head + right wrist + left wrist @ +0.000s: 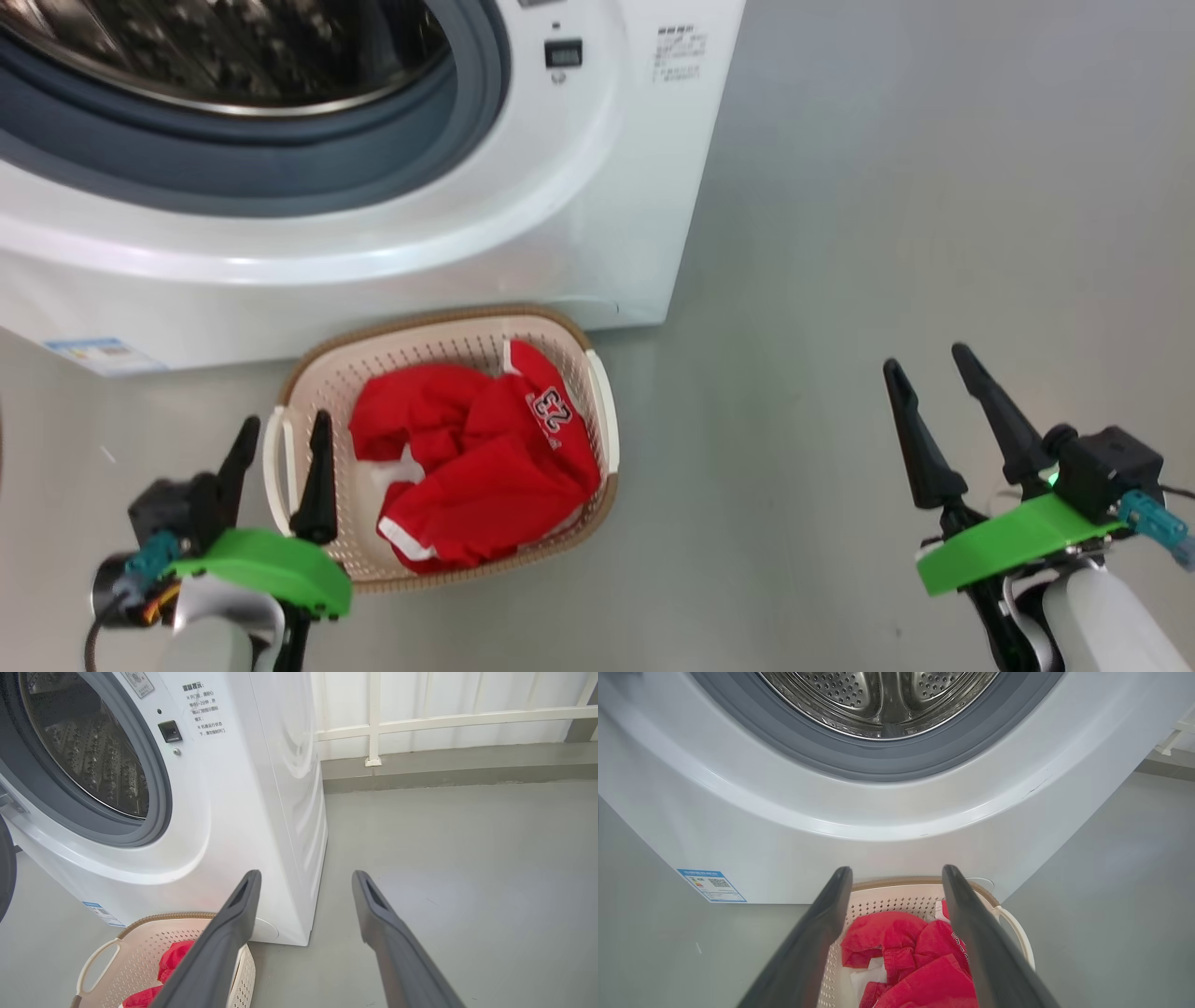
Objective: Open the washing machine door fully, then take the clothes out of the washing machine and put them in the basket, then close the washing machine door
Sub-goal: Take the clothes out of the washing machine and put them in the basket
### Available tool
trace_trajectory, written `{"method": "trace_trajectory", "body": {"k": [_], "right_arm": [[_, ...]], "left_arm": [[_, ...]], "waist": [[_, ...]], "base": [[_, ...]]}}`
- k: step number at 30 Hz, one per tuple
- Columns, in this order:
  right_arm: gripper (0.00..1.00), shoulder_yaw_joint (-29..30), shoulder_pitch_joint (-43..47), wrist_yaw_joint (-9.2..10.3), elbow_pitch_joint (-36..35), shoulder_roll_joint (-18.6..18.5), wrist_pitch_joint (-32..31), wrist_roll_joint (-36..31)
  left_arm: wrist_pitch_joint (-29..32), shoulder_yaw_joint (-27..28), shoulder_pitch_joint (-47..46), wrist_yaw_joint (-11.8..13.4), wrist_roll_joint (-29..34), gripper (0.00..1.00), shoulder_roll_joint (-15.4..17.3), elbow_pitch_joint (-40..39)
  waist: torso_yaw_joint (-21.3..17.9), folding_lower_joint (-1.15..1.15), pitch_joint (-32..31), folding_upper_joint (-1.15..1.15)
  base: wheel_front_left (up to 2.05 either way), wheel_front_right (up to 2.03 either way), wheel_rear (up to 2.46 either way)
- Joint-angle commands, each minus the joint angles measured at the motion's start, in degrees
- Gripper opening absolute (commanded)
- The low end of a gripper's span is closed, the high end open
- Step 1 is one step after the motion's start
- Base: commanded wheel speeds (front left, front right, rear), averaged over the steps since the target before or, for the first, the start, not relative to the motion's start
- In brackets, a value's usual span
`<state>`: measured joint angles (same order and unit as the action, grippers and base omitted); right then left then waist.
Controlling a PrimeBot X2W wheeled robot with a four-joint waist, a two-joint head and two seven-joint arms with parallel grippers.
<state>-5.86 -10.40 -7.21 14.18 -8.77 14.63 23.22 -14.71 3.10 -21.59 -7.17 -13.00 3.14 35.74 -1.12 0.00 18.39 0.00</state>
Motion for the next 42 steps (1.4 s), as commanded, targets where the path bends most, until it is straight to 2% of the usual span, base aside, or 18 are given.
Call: {"method": "trace_trajectory", "body": {"k": [1,12,22,33,42], "right_arm": [[1.0,-1.2,1.2,-0.28,-1.0,-0.7,0.4,0.2],[1.0,-1.3,6.5,-0.28,-0.4,-1.2,0.4,0.9],[1.0,-0.6,10.3,-0.28,-0.7,-1.3,0.4,1.1],[1.0,0.5,14.8,-0.28,-1.6,-1.5,0.4,1.0],[1.0,1.6,16.2,-0.28,-2.1,-1.3,0.4,0.9]], "left_arm": [[-0.3,2.1,1.7,-0.3,0.9,1.0,1.2,-2.1],[-0.3,3.8,12.1,-0.3,3.0,1.0,0.3,-11.4],[-0.3,4.2,19.6,-0.3,3.7,1.0,0.0,-17.7],[-0.3,4.4,26.4,-0.3,3.6,1.0,-0.2,-23.3],[-0.3,4.6,28.4,-0.3,2.5,1.0,-0.2,-24.9]], "waist": [[0.2,0.0,-3.9,0.0],[0.1,0.0,-11.2,0.0],[0.2,0.0,-15.2,0.0],[1.0,0.0,-17.9,0.0],[1.1,0.0,-18.2,0.0]], "base": [[0.0,0.0,0.0],[0.0,0.0,0.0],[0.0,0.0,0.0],[0.0,0.0,0.0],[0.0,0.0,0.0]]}}
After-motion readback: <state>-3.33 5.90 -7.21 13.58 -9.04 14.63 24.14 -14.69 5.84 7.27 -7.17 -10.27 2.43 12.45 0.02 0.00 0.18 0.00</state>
